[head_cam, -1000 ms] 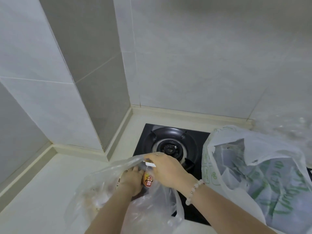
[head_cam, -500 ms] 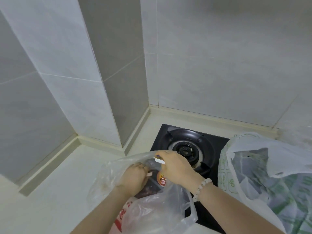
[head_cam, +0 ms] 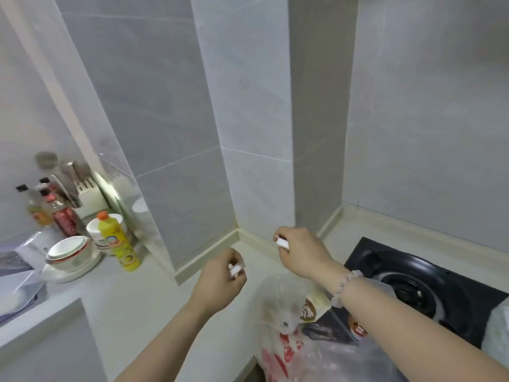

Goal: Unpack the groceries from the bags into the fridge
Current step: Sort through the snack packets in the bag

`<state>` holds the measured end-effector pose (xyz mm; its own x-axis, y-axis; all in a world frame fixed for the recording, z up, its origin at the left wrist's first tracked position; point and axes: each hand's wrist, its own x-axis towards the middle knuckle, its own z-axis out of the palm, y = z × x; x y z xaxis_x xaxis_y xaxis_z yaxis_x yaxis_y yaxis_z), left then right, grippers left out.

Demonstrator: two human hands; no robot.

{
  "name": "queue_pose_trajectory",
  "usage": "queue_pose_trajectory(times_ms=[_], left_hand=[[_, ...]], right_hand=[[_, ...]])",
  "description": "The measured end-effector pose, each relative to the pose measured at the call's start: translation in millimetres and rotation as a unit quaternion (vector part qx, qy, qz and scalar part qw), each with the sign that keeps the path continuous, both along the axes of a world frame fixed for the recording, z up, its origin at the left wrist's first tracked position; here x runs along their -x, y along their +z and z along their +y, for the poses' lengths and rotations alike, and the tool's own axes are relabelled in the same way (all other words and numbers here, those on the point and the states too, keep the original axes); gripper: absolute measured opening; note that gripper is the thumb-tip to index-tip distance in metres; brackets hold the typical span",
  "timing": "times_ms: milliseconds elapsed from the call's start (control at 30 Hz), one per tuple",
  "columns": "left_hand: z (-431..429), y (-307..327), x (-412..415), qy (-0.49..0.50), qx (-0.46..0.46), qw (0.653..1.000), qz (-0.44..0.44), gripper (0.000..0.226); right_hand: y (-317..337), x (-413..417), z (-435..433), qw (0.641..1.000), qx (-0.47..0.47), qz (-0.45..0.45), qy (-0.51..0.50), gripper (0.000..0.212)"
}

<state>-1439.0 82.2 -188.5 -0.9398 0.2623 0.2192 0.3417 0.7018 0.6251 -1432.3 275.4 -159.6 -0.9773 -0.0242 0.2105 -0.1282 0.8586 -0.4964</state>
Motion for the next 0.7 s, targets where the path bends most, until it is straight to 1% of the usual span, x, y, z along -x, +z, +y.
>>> queue_pose_trajectory(times_ms=[100, 167, 233, 300, 433, 533, 633, 700], left_hand=[[-44.0, 7.6, -22.1, 0.089, 0.002, 0.996, 0.032, 0.026], [-73.8, 12.9, -49.2, 0.156, 0.003, 0.987, 0.039, 0.03], [-100.8, 20.1, -82.8, 0.232, 0.022, 0.972, 0.042, 0.031], [-125.5, 32.0, -123.9, 0.312, 0.048, 0.948, 0.039, 0.03], [-168.3, 62.3, -221.7, 0.433, 0.159, 0.886, 0.047, 0.032], [-191.2, 83.5, -303.2, 0.511, 0.191, 0.837, 0.029, 0.025], [-203.1, 99.9, -389.5, 0.607, 0.216, 0.765, 0.005, 0.006], [-204.0, 109.4, -446.9, 0.663, 0.229, 0.713, 0.001, 0.01]], right_hand=[[9.0, 8.7, -42.3, 0.996, -0.034, 0.001, 0.08, 0.028], [15.4, 8.8, -76.0, 0.988, -0.05, 0.012, 0.148, 0.027], [22.9, 3.7, -112.5, 0.974, -0.064, 0.043, 0.214, 0.025], [30.0, -8.7, -152.5, 0.955, -0.058, 0.064, 0.283, 0.024], [40.9, -60.6, -230.7, 0.9, -0.047, 0.102, 0.421, 0.02], [49.0, -115.8, -283.2, 0.852, -0.034, 0.11, 0.51, 0.018], [59.7, -180.3, -325.9, 0.793, -0.025, 0.123, 0.596, 0.021], [70.2, -229.3, -347.9, 0.753, -0.006, 0.136, 0.644, 0.024]])
